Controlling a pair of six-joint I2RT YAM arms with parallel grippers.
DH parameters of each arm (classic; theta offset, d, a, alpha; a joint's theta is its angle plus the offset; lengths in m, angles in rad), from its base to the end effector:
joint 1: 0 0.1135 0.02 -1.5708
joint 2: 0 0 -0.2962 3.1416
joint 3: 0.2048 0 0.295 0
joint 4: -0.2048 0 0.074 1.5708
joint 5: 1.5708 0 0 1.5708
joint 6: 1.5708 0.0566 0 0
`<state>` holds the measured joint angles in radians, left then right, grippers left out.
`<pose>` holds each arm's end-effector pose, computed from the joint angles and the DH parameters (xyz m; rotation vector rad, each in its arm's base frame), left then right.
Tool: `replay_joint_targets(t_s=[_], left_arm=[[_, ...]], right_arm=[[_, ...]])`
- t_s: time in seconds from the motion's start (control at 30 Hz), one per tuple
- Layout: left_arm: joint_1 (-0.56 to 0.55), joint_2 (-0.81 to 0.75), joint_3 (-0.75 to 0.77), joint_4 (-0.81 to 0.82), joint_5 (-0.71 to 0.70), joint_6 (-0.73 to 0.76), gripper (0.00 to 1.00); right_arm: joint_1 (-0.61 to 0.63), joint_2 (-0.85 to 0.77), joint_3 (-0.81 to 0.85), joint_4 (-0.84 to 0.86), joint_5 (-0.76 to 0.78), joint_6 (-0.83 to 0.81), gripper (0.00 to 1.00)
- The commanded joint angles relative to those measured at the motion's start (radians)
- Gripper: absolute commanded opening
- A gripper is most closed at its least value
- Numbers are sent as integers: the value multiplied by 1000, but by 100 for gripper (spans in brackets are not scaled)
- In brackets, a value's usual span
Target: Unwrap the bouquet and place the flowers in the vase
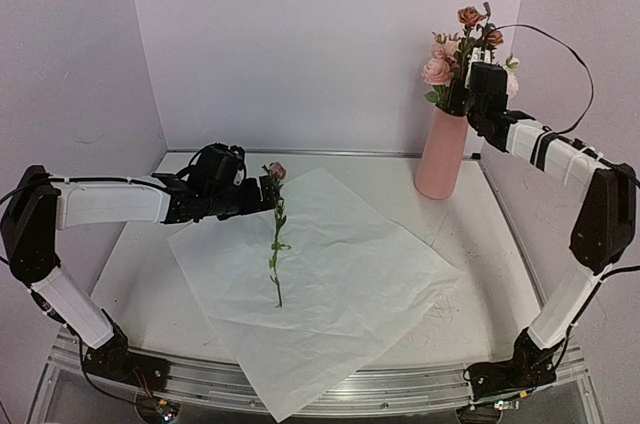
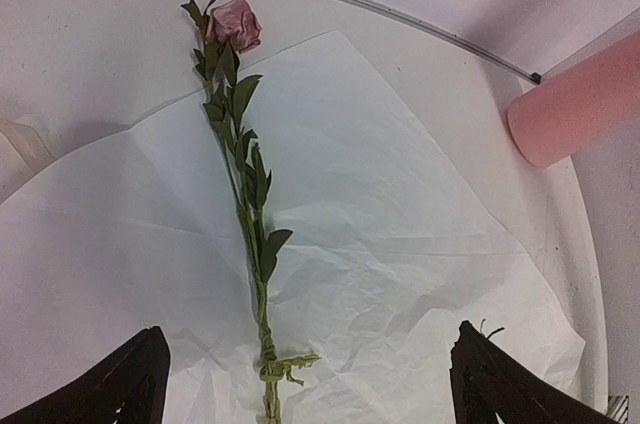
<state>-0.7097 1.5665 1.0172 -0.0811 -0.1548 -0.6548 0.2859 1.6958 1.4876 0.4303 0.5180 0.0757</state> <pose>0.3101 -0.2549 0.2335 -0.0269 2.2563 -0.5868 0.4608 0.1062 0.4335 0.2940 1.3467 -0.0467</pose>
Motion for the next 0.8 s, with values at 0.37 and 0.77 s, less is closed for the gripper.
replay_joint_targets(t_s=[0.37,0.77], left_arm=[[1,-26,36,-14,15,8,99],[1,-29,25,-14,10,11,99]], right_arm=[[-16,81,155,-147,-14,17,56],[-19,47,64,-186,-51,90,64]])
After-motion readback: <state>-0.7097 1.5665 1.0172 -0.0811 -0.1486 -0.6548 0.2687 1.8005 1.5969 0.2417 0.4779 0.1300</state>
